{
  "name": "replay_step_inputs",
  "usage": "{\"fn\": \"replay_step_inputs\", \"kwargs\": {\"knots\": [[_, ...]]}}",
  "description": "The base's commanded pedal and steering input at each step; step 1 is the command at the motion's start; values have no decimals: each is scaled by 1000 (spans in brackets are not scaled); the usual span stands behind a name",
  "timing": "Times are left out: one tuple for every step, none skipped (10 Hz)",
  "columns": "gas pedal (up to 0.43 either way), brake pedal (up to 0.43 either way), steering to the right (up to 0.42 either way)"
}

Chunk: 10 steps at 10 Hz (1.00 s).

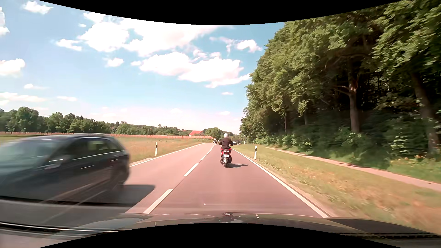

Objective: Follow the waypoints while adhering to traffic rules and regulations

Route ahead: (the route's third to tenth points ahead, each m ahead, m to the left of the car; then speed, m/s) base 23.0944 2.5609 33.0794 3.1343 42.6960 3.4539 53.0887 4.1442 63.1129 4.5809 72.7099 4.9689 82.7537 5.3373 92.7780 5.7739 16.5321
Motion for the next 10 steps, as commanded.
{"fn": "replay_step_inputs", "kwargs": {"knots": [[150, 12, -14], [150, 12, -14], [157, 12, -13], [157, 12, -11], [157, 12, -9], [157, 12, -6], [157, 12, -6], [157, 6, -3], [169, 6, -3], [169, 12, -3]]}}
